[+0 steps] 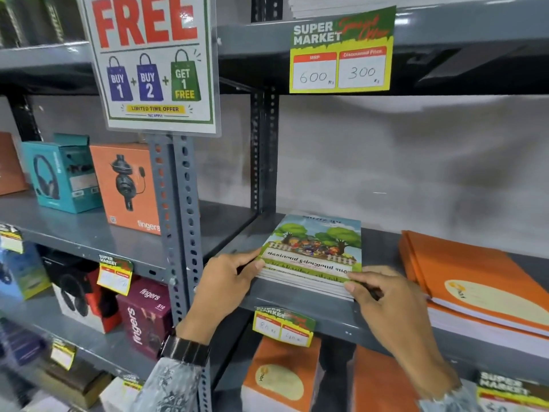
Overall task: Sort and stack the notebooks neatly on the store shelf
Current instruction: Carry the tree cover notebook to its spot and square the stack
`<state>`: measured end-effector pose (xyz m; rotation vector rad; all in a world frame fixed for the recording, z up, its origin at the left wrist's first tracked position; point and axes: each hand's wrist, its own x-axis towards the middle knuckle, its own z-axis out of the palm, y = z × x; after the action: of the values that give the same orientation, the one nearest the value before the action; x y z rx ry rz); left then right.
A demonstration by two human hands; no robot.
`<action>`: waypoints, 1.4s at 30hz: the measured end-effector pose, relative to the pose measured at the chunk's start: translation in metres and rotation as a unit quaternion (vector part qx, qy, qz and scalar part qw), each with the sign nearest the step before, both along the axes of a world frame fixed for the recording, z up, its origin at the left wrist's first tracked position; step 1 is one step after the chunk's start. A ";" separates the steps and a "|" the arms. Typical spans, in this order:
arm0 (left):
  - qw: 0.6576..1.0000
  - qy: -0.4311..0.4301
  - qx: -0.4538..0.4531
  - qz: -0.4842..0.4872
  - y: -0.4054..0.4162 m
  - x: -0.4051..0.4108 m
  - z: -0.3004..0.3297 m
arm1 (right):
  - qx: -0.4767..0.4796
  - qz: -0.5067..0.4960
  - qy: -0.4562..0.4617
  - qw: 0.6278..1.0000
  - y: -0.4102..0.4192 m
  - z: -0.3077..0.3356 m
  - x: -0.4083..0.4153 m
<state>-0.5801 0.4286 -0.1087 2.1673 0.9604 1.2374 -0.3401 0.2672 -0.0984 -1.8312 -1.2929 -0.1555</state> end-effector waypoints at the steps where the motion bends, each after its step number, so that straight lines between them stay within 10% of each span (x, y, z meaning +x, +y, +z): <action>1: 1.000 -0.008 -0.002 0.003 0.001 0.000 -0.002 | -0.001 0.003 -0.002 1.000 0.000 -0.001 0.000; 42: 0.992 -0.082 -0.060 0.080 -0.006 0.006 -0.006 | 0.002 -0.035 -0.040 0.999 -0.008 -0.009 -0.013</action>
<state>-0.5741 0.4223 -0.1144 1.8949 1.1270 1.3695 -0.3528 0.2597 -0.1075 -1.8840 -1.2827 -0.2722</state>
